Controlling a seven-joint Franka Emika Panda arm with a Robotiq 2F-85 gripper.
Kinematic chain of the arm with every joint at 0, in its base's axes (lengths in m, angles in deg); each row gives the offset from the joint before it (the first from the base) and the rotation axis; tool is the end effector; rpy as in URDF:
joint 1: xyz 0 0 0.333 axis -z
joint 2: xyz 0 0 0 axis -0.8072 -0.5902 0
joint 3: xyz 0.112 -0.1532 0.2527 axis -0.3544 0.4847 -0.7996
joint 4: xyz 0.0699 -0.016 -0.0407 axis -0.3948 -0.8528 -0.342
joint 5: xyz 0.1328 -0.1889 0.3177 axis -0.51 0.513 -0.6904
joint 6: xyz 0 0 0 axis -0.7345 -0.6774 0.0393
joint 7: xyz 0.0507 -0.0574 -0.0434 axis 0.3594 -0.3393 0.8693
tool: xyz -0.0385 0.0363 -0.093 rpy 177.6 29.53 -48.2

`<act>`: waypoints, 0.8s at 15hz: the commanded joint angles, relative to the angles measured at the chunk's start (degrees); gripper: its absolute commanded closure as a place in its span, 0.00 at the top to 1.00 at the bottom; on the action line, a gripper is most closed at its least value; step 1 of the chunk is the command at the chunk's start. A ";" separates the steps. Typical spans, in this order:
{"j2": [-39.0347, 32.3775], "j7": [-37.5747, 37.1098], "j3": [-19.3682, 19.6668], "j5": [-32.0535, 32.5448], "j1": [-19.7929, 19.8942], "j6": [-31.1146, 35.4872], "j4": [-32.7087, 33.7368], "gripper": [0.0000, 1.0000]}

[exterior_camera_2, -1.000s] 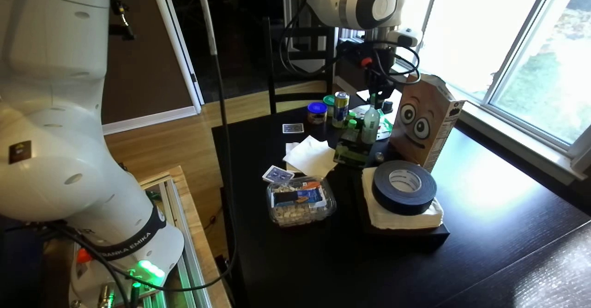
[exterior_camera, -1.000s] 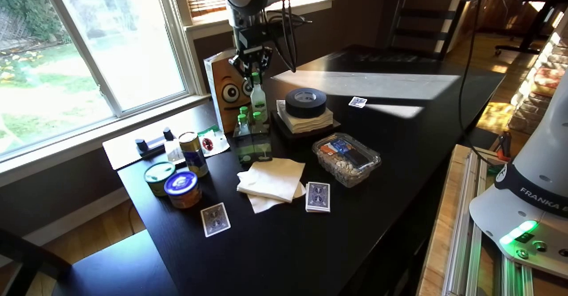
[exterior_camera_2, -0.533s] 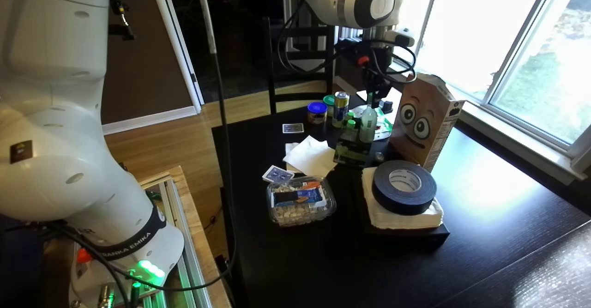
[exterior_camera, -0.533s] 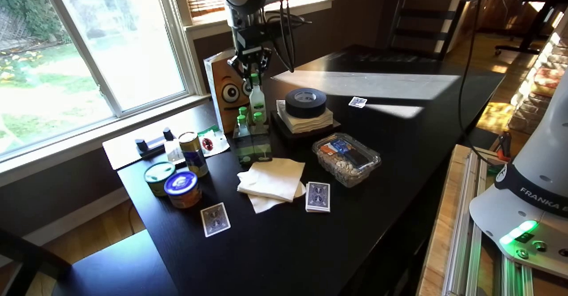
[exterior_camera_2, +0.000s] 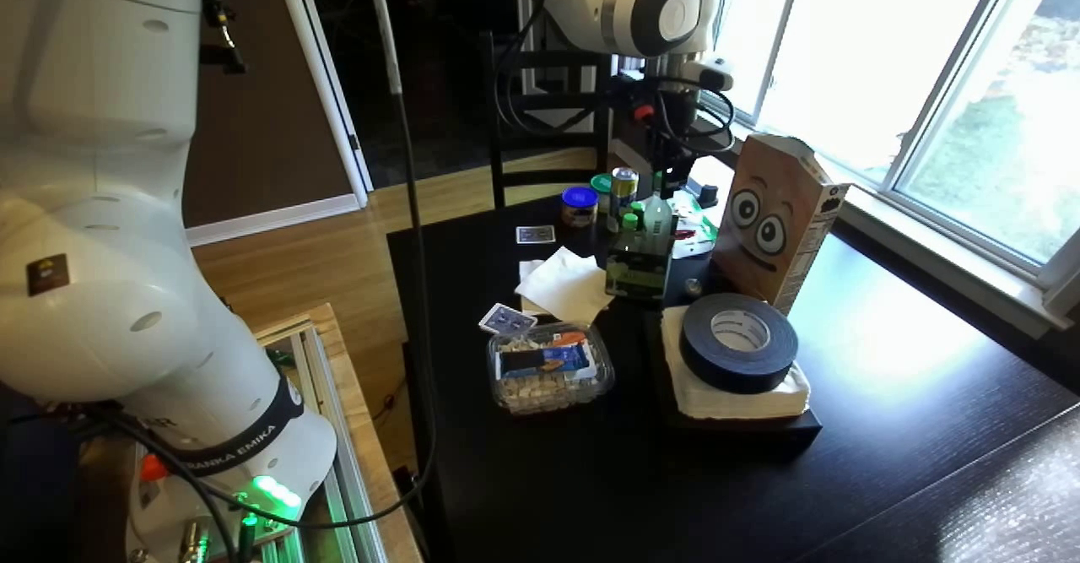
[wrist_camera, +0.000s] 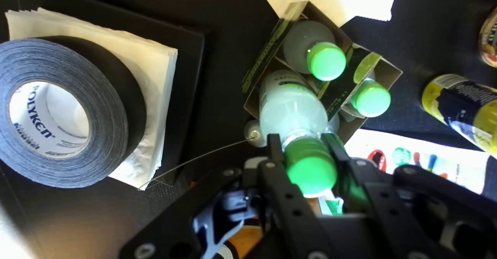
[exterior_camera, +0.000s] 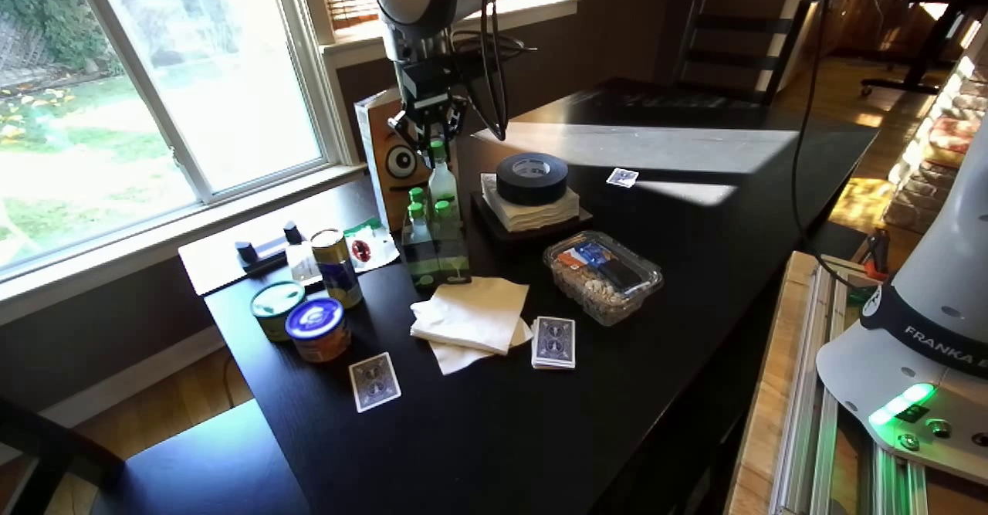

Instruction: Put the glass bottle in the box.

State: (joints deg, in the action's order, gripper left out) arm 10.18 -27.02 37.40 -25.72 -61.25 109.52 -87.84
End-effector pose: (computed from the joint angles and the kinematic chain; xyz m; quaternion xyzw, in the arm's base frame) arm 0.6631 0.0546 0.3163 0.9859 -0.1593 0.0193 0.0467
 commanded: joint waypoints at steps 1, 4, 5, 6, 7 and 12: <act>-2.11 -1.91 0.59 -1.05 0.11 -0.11 0.97 0.07; -4.72 -2.68 1.49 -1.41 0.85 -0.71 2.03 0.07; -5.60 -2.49 1.51 -1.92 1.23 -0.51 2.24 0.07; -6.36 -2.23 1.40 -2.62 1.59 -0.31 2.30 0.07; -7.14 -1.79 1.15 -3.67 2.07 -0.21 2.50 0.07; -7.65 -1.17 0.49 -7.91 2.77 0.38 1.97 0.55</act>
State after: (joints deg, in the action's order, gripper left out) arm 2.58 -28.90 38.63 -30.69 -59.11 110.24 -86.96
